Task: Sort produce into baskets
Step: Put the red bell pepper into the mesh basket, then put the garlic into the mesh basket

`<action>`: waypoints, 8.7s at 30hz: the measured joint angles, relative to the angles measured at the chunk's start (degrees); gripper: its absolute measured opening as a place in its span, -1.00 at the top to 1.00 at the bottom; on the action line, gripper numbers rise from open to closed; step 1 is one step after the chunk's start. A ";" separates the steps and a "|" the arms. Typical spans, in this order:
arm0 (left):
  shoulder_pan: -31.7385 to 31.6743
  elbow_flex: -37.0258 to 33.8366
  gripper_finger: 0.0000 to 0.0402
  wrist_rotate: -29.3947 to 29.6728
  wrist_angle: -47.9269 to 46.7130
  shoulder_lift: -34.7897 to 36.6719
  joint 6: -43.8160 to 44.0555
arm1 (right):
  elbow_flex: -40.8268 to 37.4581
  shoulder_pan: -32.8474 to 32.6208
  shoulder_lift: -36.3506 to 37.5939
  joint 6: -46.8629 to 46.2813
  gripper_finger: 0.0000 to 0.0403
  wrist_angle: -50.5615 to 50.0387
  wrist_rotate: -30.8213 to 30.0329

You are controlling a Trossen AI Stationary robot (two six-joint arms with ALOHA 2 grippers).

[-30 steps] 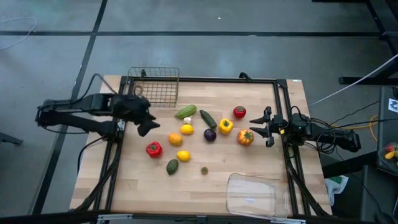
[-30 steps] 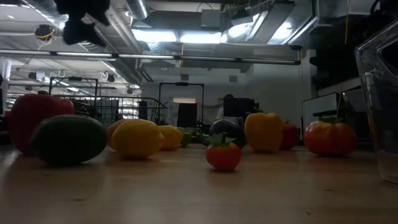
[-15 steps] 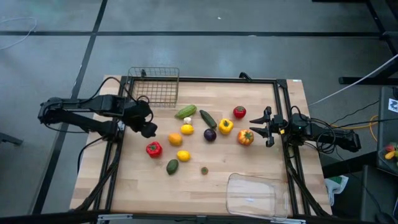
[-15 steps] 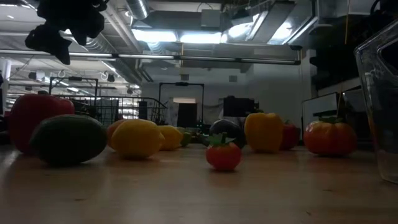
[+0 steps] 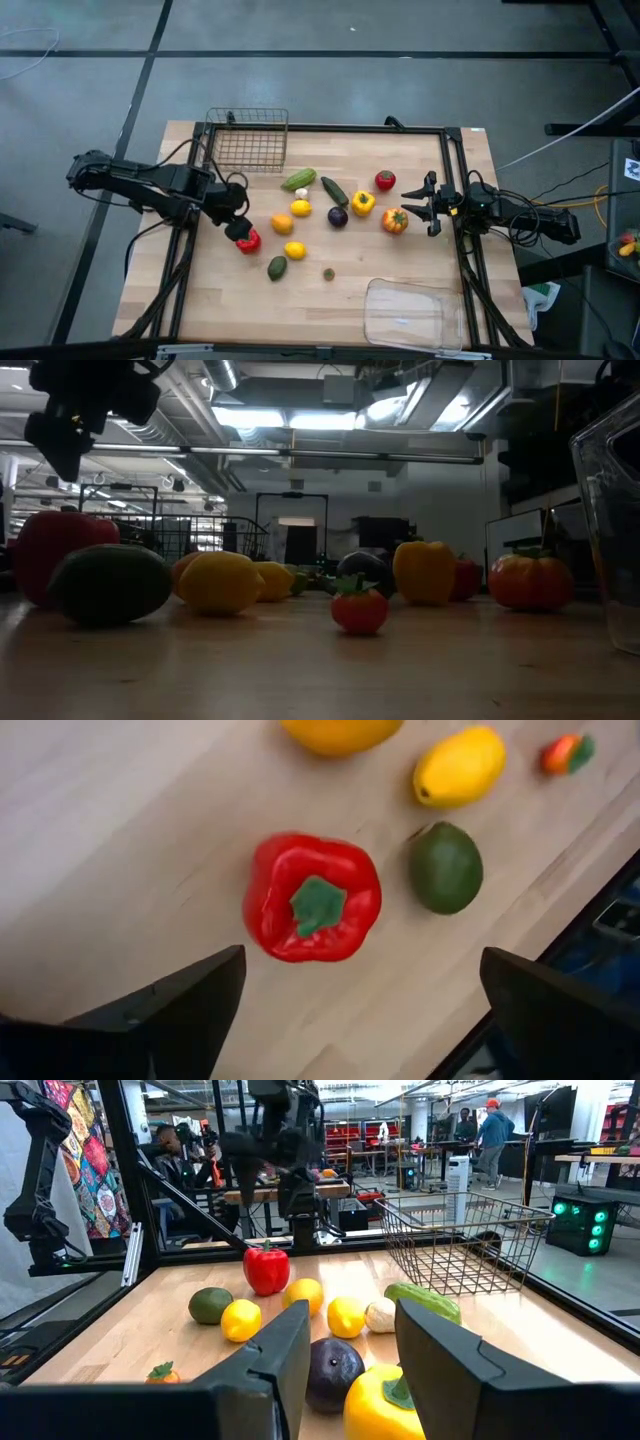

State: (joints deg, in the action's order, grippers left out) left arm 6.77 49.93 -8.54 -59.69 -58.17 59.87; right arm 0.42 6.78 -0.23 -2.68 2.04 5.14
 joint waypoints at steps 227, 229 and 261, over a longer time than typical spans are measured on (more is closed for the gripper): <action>-26.10 22.40 -0.97 5.98 18.24 -18.40 -33.90 | 0.01 0.00 -0.02 -0.02 0.27 0.00 0.00; -22.34 22.40 -0.97 6.03 18.26 -18.40 -35.20 | -0.01 -0.01 0.00 -0.01 0.27 0.00 -0.01; -0.08 22.40 -0.97 24.14 30.08 -35.64 -39.60 | 0.01 -0.02 0.00 -0.01 0.27 -0.15 -0.48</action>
State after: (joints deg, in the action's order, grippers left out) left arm 6.69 72.34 15.60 -29.61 -93.81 20.27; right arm 0.42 6.77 -0.23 -2.69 1.89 4.67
